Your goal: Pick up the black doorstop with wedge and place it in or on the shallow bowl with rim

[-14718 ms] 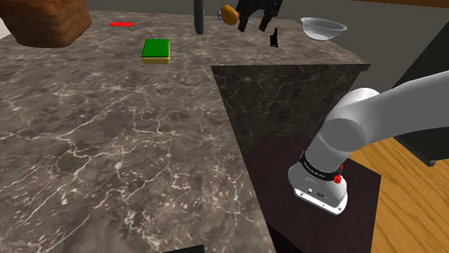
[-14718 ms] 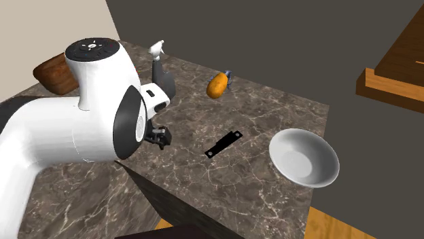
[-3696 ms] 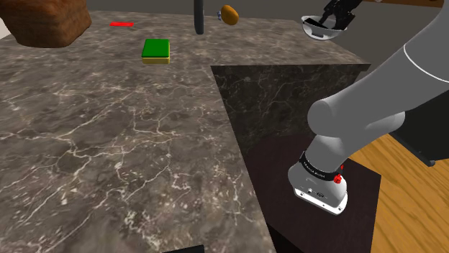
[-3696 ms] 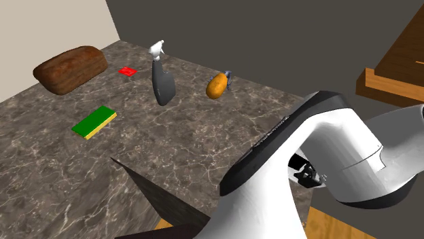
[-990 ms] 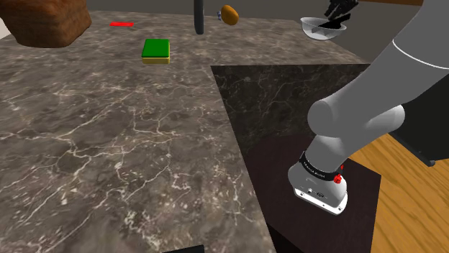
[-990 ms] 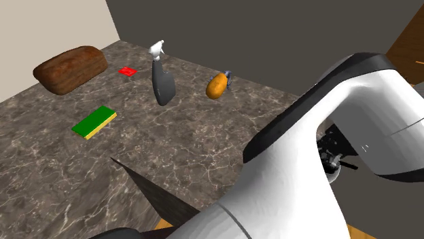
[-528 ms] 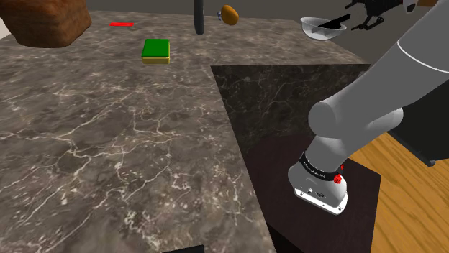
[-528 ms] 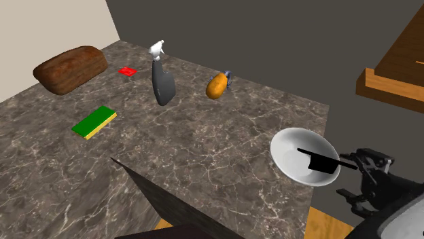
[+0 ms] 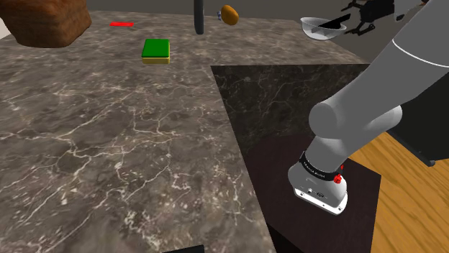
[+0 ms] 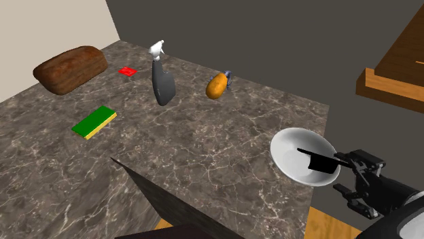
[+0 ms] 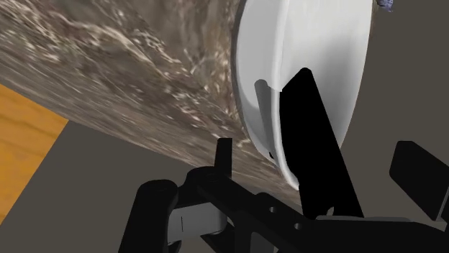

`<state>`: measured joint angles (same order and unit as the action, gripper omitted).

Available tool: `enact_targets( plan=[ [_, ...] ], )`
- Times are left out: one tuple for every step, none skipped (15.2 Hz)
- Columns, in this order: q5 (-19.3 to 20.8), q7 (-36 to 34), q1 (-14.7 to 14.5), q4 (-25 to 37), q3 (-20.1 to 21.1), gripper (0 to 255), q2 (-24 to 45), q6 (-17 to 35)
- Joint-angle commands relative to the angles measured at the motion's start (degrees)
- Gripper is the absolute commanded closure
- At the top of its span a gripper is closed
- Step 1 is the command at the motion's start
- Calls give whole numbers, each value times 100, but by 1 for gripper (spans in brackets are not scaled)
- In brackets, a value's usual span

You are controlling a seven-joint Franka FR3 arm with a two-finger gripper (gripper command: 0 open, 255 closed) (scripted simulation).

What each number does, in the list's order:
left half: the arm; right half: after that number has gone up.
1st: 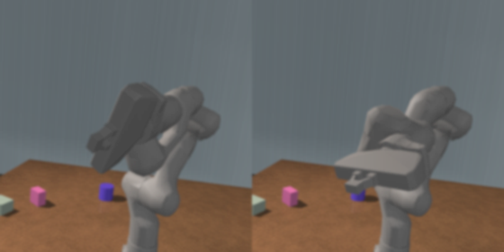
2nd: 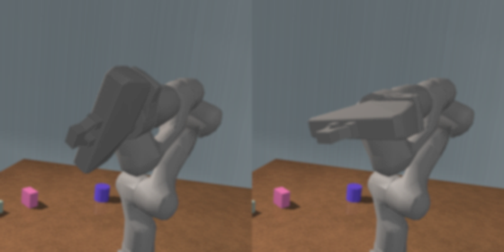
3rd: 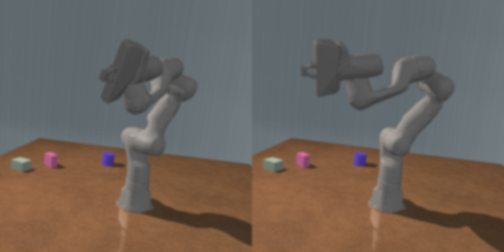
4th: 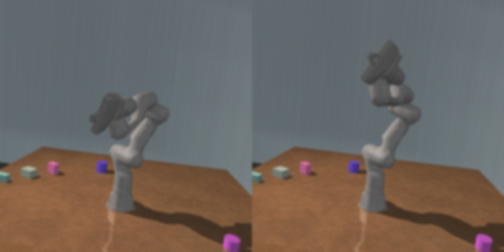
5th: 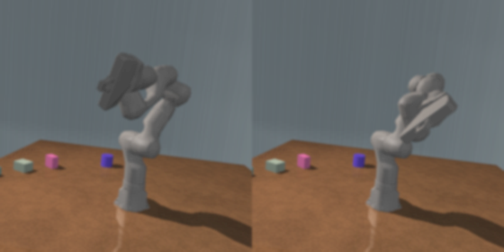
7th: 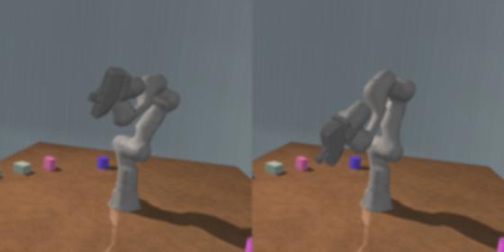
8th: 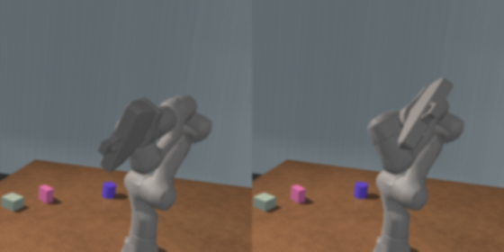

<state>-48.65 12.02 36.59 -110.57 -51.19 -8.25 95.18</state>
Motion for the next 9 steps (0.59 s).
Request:
enact_targets(
  plan=[
    [-14, 16, -22, -76, 42, 0, -15, 95],
    [-13, 15, -21, -76, 42, 0, -16, 95],
    [-13, 16, -21, -76, 42, 0, -15, 95],
    [-14, 16, -21, -76, 42, 0, -15, 95],
    [-14, 16, -21, -76, 42, 0, -15, 95],
    [-14, 16, -21, -76, 42, 0, -15, 95],
    [-14, 16, -21, -76, 42, 0, -15, 95],
    [-14, 16, -21, -75, 41, 0, -14, 94],
    [-14, 16, -21, -75, 41, 255, -14, 94]
  ],
)
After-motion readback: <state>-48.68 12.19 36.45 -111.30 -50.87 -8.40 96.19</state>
